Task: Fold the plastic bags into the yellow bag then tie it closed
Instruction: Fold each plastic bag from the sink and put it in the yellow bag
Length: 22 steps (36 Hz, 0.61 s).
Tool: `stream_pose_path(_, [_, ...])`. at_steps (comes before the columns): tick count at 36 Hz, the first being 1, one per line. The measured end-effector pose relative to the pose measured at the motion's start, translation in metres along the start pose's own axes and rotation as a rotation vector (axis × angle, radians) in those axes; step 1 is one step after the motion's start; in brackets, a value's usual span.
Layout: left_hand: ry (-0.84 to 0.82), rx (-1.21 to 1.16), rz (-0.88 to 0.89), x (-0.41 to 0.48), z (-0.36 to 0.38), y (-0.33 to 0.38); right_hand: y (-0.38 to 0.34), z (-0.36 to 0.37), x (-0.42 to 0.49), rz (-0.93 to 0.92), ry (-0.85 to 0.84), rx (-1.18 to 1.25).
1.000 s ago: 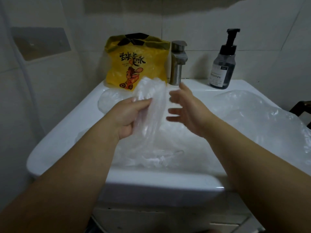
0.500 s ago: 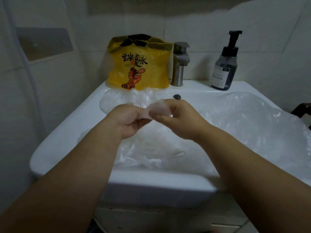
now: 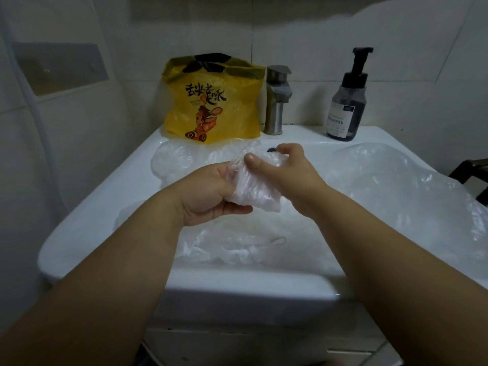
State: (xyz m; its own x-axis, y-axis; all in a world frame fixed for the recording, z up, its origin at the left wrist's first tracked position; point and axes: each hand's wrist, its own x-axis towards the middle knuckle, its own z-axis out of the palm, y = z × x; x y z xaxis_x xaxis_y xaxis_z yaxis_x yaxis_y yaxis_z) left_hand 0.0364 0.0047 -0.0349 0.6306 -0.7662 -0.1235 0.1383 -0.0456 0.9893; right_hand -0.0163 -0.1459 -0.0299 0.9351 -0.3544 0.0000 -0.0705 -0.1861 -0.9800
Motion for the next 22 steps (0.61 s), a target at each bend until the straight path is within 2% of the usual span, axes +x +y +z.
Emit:
stream_pose_path(2, [0.005, -0.018, -0.003, -0.001, 0.0, 0.001, -0.001, -0.005, 0.0, 0.173, -0.197, 0.222])
stream_pose_path(4, [0.006, -0.031, -0.015, -0.003, 0.0, 0.002, -0.004, -0.009, -0.001, 0.231, -0.284, 0.336])
stream_pose_path(7, [0.039, -0.095, -0.033, -0.005, 0.001, 0.005, -0.007, -0.015, -0.003, 0.2, -0.258, 0.451])
stream_pose_path(11, [0.09, -0.291, -0.058, -0.005, -0.002, 0.009, -0.008, -0.016, -0.002, 0.144, -0.198, 0.534])
stream_pose_path(14, [0.136, -0.377, -0.018, -0.004, -0.003, 0.013, -0.008, -0.016, -0.002, 0.094, -0.13, 0.593])
stream_pose_path(18, [0.232, -0.274, 0.048, 0.0, -0.001, 0.009, -0.007, -0.014, -0.002, 0.05, -0.14, 0.611])
stream_pose_path(22, [0.308, -0.19, 0.067, 0.003, -0.002, 0.004, -0.006, -0.013, -0.001, 0.11, -0.235, 0.58])
